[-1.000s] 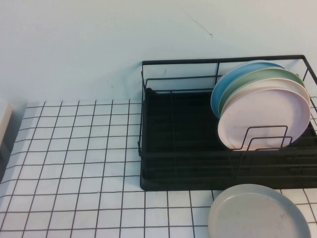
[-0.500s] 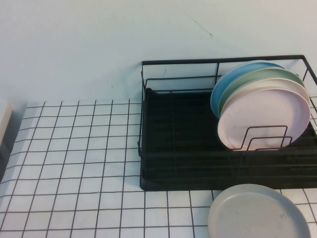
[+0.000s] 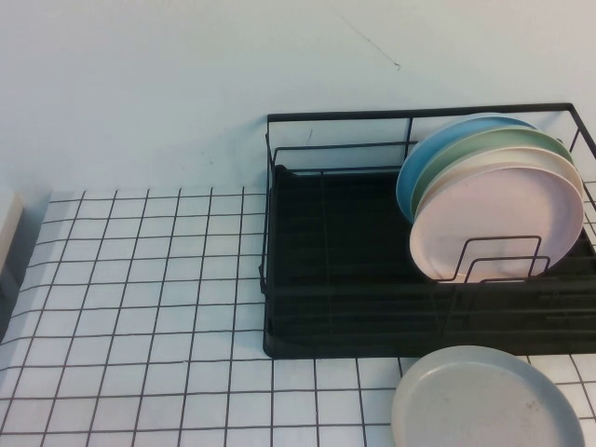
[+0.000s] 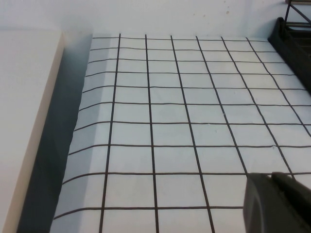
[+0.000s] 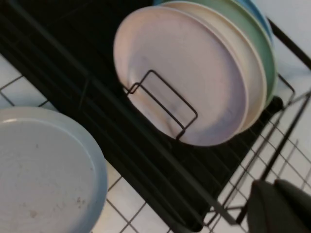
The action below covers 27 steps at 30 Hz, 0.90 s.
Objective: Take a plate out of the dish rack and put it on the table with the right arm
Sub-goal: Grasp the plate from the shelf
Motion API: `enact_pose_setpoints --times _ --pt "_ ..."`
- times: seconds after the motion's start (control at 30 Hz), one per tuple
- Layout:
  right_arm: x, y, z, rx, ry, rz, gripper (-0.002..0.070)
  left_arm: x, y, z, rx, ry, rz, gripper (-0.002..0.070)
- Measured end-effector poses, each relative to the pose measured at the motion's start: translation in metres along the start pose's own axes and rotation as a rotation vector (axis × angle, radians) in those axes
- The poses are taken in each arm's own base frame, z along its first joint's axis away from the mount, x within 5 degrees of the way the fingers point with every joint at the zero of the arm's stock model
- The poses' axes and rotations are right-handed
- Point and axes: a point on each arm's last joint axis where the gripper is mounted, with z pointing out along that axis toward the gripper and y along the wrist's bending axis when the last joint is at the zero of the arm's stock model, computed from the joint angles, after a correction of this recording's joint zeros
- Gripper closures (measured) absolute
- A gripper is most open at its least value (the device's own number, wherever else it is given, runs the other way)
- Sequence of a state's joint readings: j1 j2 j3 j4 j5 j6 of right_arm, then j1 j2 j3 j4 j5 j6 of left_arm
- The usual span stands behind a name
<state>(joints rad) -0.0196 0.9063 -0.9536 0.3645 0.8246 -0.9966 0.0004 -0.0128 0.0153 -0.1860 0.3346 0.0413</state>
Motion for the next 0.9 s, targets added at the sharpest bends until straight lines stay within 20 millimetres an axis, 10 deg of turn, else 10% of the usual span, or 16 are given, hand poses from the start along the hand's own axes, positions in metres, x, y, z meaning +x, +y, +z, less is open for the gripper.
enact_pose_setpoints --times 0.13,0.4,0.7,0.9 --pt "-0.01 -0.016 0.038 -0.095 -0.014 -0.138 0.0622 0.0 0.0 0.0 0.0 0.0 0.0 0.0678" --pt "-0.011 -0.04 0.112 -0.144 -0.022 -0.246 0.027 0.0 0.0 0.0 0.0 0.0 0.0 0.0678" --pt "-0.003 -0.034 0.188 -0.148 0.007 -0.426 0.0259 0.0 0.0 0.0 0.0 0.0 0.0 0.0678" --pt "-0.001 -0.037 0.203 -0.117 0.018 -0.433 0.0261 0.0 0.0 0.0 0.0 0.0 0.0 0.0678"
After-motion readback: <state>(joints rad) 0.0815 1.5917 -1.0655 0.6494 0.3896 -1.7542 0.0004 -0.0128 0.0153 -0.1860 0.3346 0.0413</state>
